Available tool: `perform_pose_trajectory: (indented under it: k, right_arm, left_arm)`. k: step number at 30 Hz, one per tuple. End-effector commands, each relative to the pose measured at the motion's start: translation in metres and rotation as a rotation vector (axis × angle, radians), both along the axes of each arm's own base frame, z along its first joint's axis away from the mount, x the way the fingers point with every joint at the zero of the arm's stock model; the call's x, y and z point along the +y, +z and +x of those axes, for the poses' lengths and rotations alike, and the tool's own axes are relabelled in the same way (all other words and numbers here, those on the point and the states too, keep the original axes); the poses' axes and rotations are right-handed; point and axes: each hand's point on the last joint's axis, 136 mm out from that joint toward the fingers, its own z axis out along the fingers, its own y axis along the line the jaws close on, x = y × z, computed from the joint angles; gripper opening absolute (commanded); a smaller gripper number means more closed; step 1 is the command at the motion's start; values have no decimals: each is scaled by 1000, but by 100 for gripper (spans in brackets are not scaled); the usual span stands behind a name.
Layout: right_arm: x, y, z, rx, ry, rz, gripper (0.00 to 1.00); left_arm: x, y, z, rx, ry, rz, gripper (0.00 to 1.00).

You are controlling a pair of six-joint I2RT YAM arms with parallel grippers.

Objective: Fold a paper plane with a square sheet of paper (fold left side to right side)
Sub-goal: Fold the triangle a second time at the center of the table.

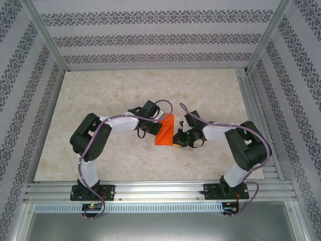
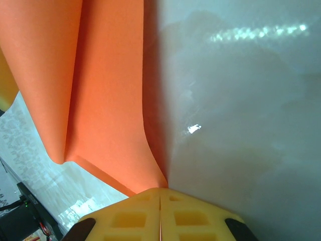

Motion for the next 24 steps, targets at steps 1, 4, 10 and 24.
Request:
perform_pose_trajectory:
  k: [1,4,10,24]
  right_arm:
    - [-13,-25,-14,49,7,-105,8]
    - [-12,-24,-13,47,7,-105,8]
    - [-7,-15,-8,22,7,-76,9]
    - [23,60,44,-162,-93,185,12]
  left_arm:
    - [9,-2,3,-11,2,24,7]
    - [8,-3,3,-9,0,18,7]
    - [7,-10,2,6,2,18,7]
    - [7,-19,-4,30,-1,11,7]
